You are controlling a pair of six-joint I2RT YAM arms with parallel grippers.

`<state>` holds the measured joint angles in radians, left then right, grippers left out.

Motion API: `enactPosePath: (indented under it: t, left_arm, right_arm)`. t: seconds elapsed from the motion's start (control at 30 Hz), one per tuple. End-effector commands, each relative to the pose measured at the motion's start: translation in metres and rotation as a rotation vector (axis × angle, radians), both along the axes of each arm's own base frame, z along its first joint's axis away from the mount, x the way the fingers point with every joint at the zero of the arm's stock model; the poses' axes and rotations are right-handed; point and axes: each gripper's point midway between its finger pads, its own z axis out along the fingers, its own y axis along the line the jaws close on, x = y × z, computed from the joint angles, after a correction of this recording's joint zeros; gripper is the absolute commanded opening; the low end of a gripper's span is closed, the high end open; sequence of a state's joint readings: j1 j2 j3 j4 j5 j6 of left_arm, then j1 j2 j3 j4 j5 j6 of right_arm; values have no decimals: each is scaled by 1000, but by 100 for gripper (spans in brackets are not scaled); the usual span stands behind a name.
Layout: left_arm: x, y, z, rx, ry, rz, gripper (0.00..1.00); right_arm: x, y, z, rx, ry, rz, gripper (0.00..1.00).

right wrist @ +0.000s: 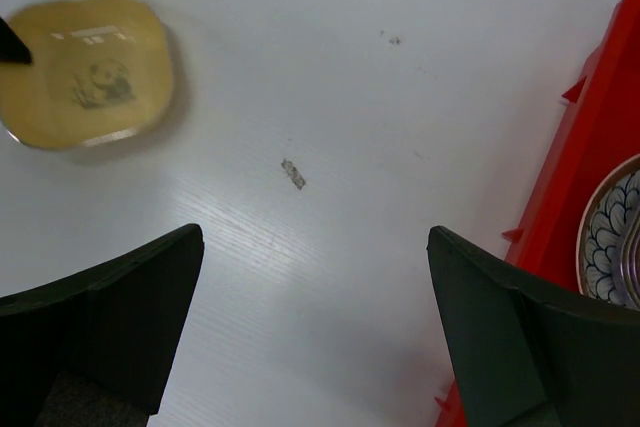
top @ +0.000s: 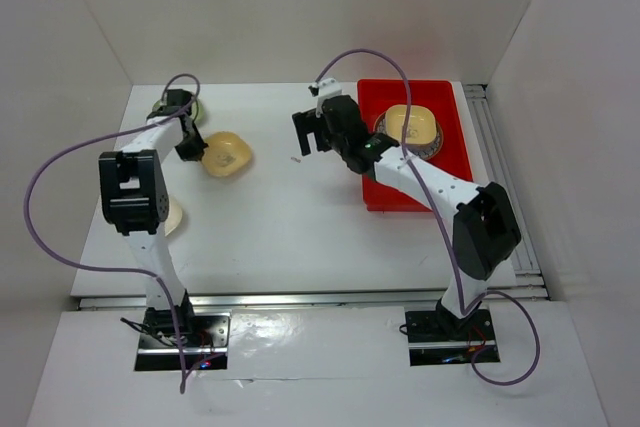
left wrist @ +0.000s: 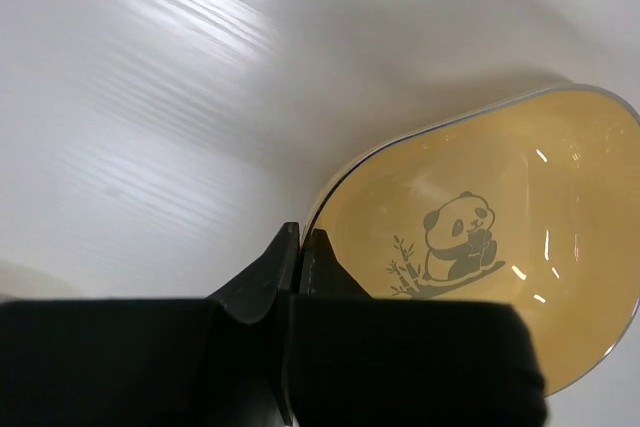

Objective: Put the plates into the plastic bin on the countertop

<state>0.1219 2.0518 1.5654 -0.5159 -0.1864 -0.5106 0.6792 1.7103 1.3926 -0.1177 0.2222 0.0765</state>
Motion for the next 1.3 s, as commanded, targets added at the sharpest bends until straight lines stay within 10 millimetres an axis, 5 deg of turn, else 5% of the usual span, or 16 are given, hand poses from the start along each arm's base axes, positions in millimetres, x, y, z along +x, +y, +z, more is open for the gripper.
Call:
enactPosePath:
  t: [0.0, 0.17, 0.3, 0.43, 0.67, 0.8, 0.9, 0.93, 0.97, 1.0, 1.07, 1.1, 1.13, 1.27]
  left_arm:
    - [-30, -55, -6, -11, 146, -203, 0]
    - [-30, -110, 34, -40, 53, -358, 0]
    - [-31, -147, 79, -132, -82, -458, 0]
    - [-36, -185, 128, -217, -233, -542, 0]
    - [-40, -208, 184, -295, -397, -575, 0]
    - [-38, -217, 203, -293, -447, -598, 0]
    - [-38, -217, 201, -299, -447, -591, 0]
    - [-41, -217, 212, -297, -479, -595, 0]
    - [-41, -213, 210, -288, -485, -576, 0]
    - [-40, -212, 217, -279, -510, -572, 3]
    - [-35, -207, 218, -251, -525, -548, 32]
    - [-33, -204, 222, -238, -535, -537, 76]
    - [-31, -201, 220, -224, -522, -522, 95]
    - [-7, -156, 214, -115, -484, -377, 100]
  right_arm:
    - [12, 26, 27, 58, -55, 41, 100]
    - [22, 50, 29, 62, -81, 164, 100]
    - [46, 37, 8, 28, -31, 184, 100]
    - [44, 42, -14, 72, 41, 224, 99]
    - [30, 55, -52, 113, 136, 255, 93]
    - [25, 61, -46, 166, 150, 269, 88]
    - [28, 58, -36, 162, 137, 250, 54]
    - [28, 58, -34, 161, 140, 250, 13]
    - [27, 57, -36, 163, 151, 235, 0]
    - [28, 57, -33, 163, 150, 235, 0]
    - [31, 51, -36, 152, 154, 192, 0]
    - [35, 41, -25, 151, 134, 161, 0]
    - [39, 35, -28, 146, 139, 112, 0]
    - [78, -56, -12, 106, 85, -225, 0]
